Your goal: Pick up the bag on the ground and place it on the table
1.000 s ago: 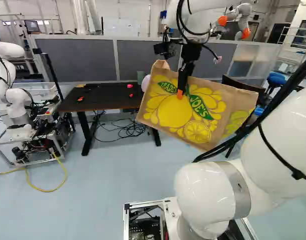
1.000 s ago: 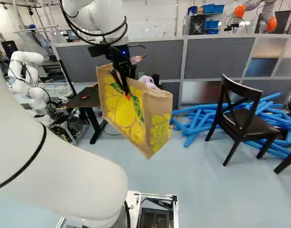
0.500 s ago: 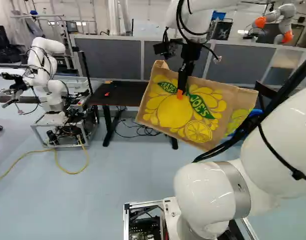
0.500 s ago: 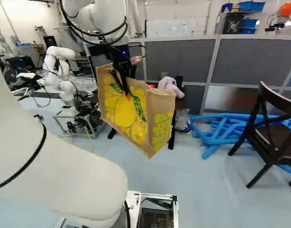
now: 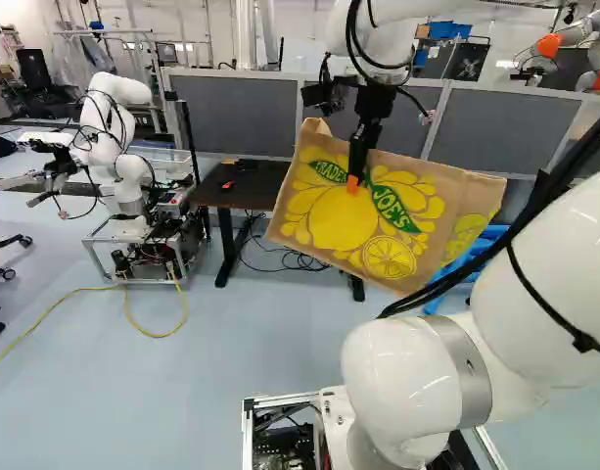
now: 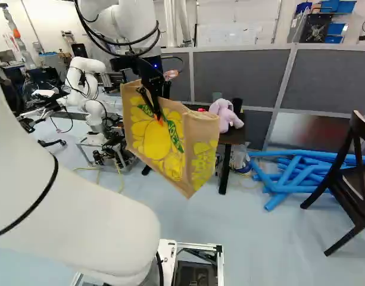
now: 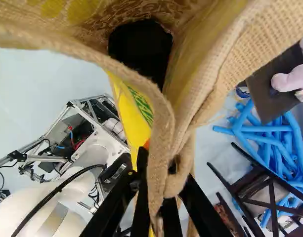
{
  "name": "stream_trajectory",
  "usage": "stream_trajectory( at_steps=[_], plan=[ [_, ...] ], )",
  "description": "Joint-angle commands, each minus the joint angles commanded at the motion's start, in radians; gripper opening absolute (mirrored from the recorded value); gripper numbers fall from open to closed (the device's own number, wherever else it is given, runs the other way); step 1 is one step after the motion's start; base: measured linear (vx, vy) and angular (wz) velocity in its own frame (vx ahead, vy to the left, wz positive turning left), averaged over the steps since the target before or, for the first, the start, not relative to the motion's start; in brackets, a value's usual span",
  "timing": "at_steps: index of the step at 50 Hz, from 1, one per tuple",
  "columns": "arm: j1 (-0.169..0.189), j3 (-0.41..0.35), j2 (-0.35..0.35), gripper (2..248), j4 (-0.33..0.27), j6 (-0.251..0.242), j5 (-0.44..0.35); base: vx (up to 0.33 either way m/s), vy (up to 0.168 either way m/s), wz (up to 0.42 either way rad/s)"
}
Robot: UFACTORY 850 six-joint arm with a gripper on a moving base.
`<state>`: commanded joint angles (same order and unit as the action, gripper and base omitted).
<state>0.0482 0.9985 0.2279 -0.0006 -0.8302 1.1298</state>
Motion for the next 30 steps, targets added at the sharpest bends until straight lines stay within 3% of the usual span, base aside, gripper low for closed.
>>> stream_trajectory(
  at_steps=[30],
  plan=[
    [0.0, 0.0, 0.0, 21, 0.0, 0.0, 0.0, 0.104, 0.015, -0.007]
  ],
)
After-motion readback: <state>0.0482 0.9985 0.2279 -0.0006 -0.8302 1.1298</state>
